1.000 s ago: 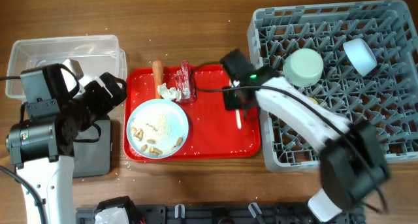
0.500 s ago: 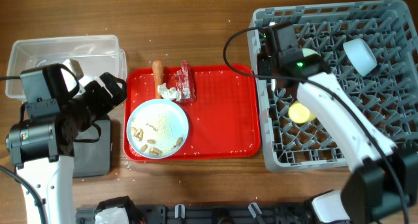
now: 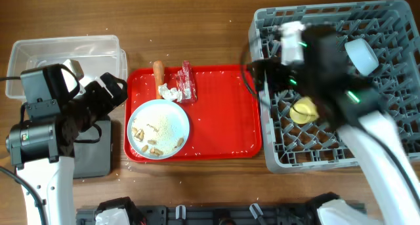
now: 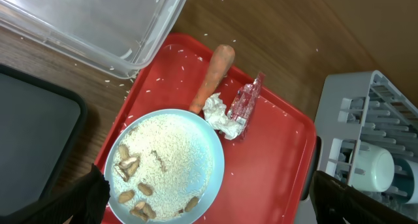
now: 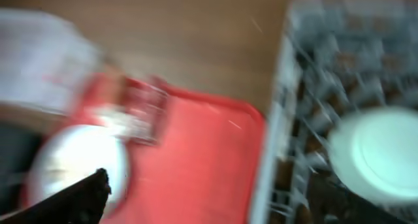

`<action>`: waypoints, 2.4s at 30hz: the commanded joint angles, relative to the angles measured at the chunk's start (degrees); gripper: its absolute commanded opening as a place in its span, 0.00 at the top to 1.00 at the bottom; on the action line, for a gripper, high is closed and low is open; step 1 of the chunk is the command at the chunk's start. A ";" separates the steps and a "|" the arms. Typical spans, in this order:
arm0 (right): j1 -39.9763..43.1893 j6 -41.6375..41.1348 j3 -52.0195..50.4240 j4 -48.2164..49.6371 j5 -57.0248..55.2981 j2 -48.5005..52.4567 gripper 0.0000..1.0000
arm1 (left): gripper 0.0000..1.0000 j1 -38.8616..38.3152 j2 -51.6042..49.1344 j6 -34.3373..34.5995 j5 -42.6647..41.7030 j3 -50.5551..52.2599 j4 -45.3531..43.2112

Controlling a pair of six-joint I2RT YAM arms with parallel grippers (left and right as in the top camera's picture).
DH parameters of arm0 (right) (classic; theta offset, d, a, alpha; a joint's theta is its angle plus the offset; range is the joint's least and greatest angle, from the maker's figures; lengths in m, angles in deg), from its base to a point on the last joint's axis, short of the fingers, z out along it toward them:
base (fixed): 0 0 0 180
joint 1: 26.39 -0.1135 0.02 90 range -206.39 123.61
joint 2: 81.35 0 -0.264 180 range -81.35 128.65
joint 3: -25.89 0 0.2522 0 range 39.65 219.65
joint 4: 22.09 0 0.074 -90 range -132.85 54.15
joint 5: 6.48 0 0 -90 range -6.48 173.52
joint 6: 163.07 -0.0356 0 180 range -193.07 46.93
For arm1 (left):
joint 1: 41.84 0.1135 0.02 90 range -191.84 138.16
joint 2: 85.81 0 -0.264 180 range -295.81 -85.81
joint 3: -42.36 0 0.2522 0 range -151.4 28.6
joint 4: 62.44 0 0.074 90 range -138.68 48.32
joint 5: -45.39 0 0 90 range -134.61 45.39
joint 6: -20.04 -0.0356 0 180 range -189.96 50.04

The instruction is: Sort waste into correct bins and load items into the dishwasher rack

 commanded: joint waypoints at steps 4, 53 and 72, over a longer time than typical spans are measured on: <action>-0.22 2.71 1.07 -5.70 7.48 -15.23 0.00 | 0.00 0.33 -0.07 0.33 0.57 -0.83 -0.11; 15.85 0.81 -76.74 47.65 -8.85 -70.79 0.00 | 0.00 0.33 -0.07 0.33 0.57 -0.83 -0.11; 15.85 0.81 -76.74 47.65 -8.85 -70.58 0.00 | 0.00 -4.13 3.67 -0.96 5.60 2.93 -4.72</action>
